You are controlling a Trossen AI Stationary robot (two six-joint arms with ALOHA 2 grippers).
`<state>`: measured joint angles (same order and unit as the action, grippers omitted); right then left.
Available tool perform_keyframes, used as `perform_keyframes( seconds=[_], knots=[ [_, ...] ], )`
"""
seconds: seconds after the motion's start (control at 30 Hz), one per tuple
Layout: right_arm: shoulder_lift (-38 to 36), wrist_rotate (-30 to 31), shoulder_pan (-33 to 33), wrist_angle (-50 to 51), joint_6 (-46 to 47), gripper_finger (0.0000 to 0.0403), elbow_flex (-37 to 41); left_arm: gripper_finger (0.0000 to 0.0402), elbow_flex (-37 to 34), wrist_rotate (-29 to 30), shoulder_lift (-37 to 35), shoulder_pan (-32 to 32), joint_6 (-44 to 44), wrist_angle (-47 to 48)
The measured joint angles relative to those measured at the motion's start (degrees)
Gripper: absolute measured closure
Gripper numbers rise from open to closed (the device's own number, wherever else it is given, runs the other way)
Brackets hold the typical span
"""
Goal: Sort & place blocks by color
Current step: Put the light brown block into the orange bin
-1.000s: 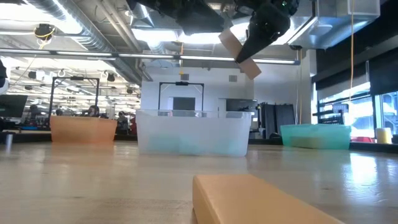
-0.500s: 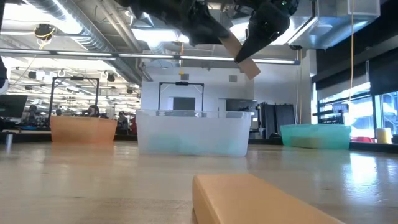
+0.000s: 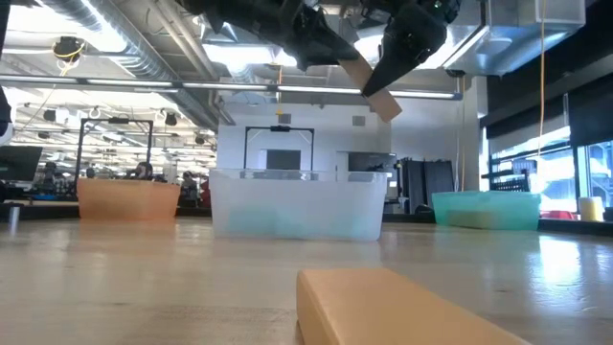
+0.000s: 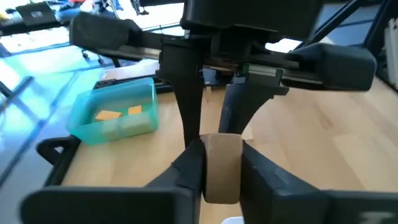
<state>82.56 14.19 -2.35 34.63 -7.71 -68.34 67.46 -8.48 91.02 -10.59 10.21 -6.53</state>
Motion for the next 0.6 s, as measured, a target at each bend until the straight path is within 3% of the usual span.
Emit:
perform_keyframes(
  seconds=[0.07,0.3,0.5,0.6],
  knots=[
    [0.0,-0.69,-0.02,0.06,0.3,0.0346,0.0,0.0352,0.0,0.5,0.0,0.04,0.49,0.02],
    [0.01,-0.79,-0.02,0.03,0.21,0.0341,0.0,0.0352,0.0,0.51,0.0,-0.17,-0.01,0.26],
    [0.04,0.53,-0.34,-0.2,-1.22,0.0254,0.0,0.0352,0.0,5.24,-1.03,-1.64,-1.94,5.89],
    [-0.09,0.06,-1.12,0.55,-1.14,0.023,-0.02,0.0352,0.0,10.4,-3.7,-3.47,-1.95,10.8]
  ],
)
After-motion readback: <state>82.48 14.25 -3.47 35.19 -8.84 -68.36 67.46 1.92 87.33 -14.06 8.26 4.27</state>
